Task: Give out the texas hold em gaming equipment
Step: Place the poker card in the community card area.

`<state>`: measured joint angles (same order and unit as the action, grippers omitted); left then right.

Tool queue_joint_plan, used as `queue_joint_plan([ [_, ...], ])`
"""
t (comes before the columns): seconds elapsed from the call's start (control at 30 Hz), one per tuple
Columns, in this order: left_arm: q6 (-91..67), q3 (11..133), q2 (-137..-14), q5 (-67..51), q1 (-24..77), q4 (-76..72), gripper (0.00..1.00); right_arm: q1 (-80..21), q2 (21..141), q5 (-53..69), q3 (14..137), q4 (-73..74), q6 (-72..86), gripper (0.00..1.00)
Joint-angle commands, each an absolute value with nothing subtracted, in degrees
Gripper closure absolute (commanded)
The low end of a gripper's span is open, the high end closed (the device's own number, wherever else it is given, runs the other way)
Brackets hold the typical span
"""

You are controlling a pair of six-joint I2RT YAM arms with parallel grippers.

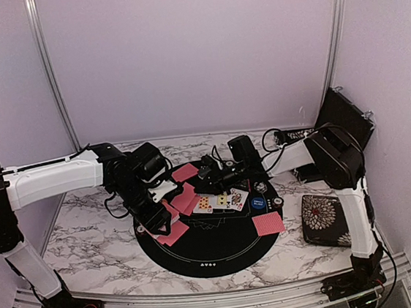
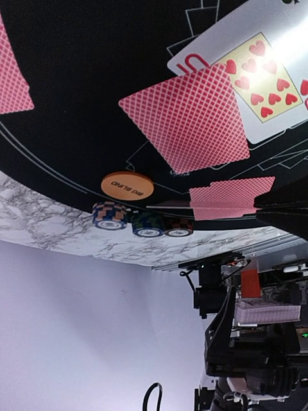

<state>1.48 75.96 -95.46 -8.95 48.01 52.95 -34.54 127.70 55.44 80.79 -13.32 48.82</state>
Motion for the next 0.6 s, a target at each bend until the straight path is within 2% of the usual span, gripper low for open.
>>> queue_joint_plan([
  [0.0,1.5,75.5,-93.7,-9.0,47.9,52.7,0.45,-34.2,130.7,55.9,85.2,-5.8,43.3,1.0],
  [0.57,1.4,75.2,-93.7,-9.0,47.7,52.6,0.45,-34.7,136.6,53.0,94.0,3.7,38.8,1.0],
])
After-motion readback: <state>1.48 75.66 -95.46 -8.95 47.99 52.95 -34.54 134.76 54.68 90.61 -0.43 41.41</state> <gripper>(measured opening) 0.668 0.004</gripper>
